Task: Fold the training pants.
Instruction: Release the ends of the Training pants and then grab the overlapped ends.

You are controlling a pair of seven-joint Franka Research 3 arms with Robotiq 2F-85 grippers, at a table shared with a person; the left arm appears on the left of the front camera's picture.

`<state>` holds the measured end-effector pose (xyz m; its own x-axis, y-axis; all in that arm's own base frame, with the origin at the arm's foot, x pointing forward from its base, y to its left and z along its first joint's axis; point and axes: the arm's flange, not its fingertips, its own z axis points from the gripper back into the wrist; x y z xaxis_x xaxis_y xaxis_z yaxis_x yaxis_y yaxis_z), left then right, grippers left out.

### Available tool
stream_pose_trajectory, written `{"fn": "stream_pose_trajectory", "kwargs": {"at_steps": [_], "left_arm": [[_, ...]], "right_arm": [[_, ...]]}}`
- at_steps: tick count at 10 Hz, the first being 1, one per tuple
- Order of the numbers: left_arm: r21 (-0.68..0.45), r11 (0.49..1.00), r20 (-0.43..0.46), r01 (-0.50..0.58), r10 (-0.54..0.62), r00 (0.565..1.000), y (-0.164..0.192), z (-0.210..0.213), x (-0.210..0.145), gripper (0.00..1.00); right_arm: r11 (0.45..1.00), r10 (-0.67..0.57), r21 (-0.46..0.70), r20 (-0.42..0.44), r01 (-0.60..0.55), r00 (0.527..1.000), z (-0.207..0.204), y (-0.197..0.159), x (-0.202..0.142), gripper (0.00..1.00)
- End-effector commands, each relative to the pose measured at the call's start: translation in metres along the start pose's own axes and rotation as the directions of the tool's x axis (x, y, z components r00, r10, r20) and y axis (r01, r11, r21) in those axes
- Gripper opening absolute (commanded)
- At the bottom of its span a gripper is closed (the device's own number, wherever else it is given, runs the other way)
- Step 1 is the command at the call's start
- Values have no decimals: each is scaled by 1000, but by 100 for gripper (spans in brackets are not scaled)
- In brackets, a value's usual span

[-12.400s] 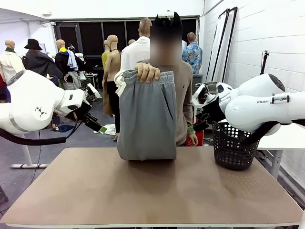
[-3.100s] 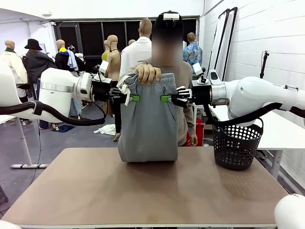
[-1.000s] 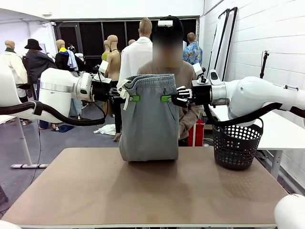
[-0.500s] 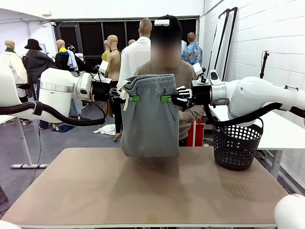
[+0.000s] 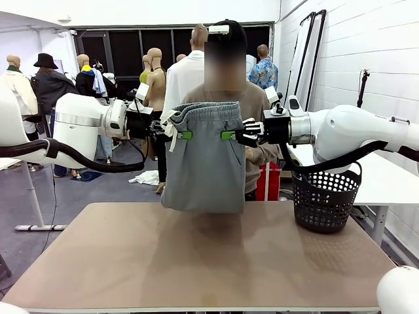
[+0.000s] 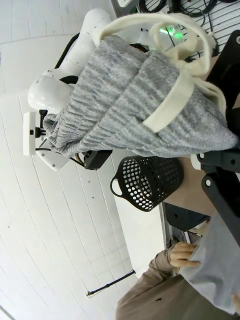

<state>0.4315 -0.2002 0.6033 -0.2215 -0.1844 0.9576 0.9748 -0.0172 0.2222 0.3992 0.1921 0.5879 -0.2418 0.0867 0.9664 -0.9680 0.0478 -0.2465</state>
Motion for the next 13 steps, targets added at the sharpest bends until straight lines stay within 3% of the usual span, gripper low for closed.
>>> {"fn": "stream_pose_trajectory", "kwargs": {"at_steps": [1, 13], "left_arm": [[15, 1000, 22, 19, -20, 1000, -2, 1, 2, 0], [15, 1000, 22, 19, -20, 1000, -2, 1, 2, 0]], "right_arm": [[1000, 4, -2, 0, -4, 1000, -1, 1, 3, 0], [1000, 4, -2, 0, -4, 1000, -1, 1, 3, 0]]}}
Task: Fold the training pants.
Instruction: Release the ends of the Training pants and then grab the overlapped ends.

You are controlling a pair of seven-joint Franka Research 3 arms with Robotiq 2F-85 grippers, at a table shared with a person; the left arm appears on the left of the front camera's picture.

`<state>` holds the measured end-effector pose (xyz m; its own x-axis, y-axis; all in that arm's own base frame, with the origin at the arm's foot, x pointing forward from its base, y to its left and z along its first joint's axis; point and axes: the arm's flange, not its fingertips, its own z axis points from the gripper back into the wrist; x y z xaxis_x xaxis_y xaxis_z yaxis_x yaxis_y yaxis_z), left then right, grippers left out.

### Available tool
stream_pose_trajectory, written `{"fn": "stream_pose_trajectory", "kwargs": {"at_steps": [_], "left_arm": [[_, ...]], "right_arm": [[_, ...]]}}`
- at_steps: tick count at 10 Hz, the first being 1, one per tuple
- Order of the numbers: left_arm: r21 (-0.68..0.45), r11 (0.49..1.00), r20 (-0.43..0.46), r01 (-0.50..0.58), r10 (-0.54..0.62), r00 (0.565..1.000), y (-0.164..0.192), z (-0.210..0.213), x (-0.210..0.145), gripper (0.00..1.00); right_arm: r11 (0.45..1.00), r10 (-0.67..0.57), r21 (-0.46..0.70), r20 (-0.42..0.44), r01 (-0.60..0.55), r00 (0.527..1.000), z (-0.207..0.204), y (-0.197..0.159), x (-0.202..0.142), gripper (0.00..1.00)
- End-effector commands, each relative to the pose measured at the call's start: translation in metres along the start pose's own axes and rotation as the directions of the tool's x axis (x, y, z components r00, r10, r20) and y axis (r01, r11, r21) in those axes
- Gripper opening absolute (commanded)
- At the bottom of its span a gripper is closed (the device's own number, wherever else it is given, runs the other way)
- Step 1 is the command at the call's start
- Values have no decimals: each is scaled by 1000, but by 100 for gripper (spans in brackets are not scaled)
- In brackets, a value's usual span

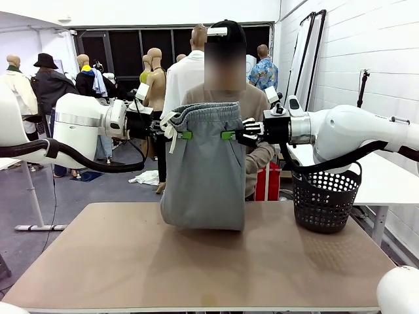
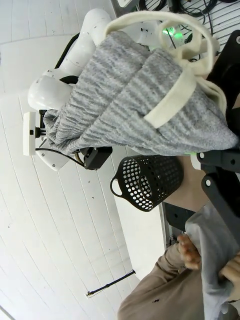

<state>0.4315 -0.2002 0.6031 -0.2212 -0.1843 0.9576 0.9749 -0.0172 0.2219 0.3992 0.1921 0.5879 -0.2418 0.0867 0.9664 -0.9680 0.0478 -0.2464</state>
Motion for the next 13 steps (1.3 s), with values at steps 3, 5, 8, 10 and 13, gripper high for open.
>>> {"fn": "stream_pose_trajectory", "kwargs": {"at_steps": [3, 5, 8, 10, 13], "left_arm": [[15, 1000, 22, 20, -20, 1000, -2, 1, 2, 0], [15, 1000, 22, 20, -20, 1000, -2, 1, 2, 0], [15, 1000, 22, 20, -20, 1000, -2, 1, 2, 0], [15, 1000, 22, 20, -20, 1000, -2, 1, 2, 0], [15, 1000, 22, 20, -20, 1000, -2, 1, 2, 0]], "right_arm": [[1000, 4, -2, 0, -4, 1000, -1, 1, 3, 0], [1000, 4, -2, 0, -4, 1000, -1, 1, 3, 0], [1000, 4, -2, 0, -4, 1000, -1, 1, 3, 0], [1000, 4, -2, 0, -4, 1000, -1, 1, 3, 0], [1000, 4, -2, 0, -4, 1000, -1, 1, 3, 0]]}}
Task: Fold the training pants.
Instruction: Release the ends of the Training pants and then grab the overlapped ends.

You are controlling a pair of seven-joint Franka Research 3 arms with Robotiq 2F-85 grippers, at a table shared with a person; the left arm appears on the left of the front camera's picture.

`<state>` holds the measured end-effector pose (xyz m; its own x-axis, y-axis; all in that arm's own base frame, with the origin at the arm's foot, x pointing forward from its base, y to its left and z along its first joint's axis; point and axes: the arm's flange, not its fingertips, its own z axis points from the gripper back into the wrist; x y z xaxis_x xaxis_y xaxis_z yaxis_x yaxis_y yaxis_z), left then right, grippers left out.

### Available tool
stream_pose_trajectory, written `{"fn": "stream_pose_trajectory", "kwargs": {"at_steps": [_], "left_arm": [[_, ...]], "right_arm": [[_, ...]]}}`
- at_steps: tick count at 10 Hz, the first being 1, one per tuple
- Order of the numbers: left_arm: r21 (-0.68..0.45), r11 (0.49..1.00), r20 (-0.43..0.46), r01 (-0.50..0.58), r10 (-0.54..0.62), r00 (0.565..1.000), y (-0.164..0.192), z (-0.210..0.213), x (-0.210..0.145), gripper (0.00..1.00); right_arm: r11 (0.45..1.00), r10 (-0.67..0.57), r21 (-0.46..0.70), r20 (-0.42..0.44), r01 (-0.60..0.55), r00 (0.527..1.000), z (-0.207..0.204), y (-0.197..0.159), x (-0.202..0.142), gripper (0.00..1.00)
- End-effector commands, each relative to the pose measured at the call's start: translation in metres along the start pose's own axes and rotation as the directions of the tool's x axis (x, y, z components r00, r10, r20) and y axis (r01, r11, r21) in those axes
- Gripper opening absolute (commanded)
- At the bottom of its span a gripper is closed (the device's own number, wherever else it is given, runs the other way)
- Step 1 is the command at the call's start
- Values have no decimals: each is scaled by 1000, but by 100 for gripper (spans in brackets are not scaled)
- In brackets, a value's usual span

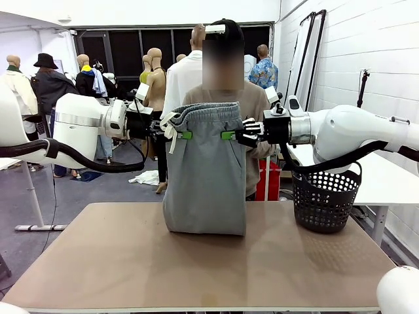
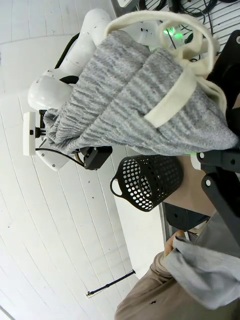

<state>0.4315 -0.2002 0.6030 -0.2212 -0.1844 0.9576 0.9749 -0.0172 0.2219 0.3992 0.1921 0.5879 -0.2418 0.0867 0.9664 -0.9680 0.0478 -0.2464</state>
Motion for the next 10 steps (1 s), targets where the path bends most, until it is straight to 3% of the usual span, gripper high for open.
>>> {"fn": "stream_pose_trajectory", "kwargs": {"at_steps": [1, 10], "left_arm": [[15, 1000, 22, 20, -20, 1000, -2, 1, 2, 0], [15, 1000, 22, 20, -20, 1000, -2, 1, 2, 0]], "right_arm": [[1000, 4, -2, 0, -4, 1000, -1, 1, 3, 0], [1000, 4, -2, 0, -4, 1000, -1, 1, 3, 0]]}}
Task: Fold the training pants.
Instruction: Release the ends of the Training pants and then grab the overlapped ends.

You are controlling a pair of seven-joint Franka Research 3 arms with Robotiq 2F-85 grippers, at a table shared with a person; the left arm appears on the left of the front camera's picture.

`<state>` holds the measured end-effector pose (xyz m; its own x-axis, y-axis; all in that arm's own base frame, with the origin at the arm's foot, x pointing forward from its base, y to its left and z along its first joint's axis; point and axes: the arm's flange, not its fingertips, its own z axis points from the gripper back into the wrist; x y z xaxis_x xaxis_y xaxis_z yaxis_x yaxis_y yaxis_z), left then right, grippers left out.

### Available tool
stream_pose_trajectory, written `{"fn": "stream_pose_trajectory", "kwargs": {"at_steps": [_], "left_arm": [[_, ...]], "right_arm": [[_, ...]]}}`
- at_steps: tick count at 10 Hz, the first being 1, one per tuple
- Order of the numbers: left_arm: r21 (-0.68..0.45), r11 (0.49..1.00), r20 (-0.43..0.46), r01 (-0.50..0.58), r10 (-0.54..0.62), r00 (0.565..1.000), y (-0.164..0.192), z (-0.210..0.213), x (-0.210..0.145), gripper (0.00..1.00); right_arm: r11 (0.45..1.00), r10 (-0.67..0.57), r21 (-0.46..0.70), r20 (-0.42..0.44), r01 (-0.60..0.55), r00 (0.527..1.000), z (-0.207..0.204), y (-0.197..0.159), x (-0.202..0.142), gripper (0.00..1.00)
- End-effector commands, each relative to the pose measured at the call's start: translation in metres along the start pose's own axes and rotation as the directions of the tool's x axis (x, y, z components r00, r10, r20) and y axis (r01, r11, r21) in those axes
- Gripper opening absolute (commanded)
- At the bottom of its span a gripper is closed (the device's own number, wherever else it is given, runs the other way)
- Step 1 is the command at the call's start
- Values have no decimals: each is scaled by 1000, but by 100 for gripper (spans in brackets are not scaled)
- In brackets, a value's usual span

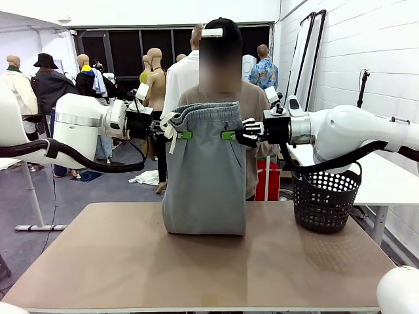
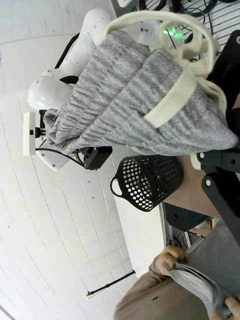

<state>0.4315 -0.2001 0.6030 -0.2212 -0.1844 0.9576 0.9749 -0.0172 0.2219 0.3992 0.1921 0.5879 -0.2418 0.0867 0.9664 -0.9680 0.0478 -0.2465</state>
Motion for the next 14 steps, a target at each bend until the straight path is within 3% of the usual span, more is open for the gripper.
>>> {"fn": "stream_pose_trajectory", "kwargs": {"at_steps": [1, 14], "left_arm": [[15, 1000, 22, 20, -20, 1000, -2, 1, 2, 0], [15, 1000, 22, 20, -20, 1000, -2, 1, 2, 0]], "right_arm": [[1000, 4, -2, 0, -4, 1000, -1, 1, 3, 0], [1000, 4, -2, 0, -4, 1000, -1, 1, 3, 0]]}}
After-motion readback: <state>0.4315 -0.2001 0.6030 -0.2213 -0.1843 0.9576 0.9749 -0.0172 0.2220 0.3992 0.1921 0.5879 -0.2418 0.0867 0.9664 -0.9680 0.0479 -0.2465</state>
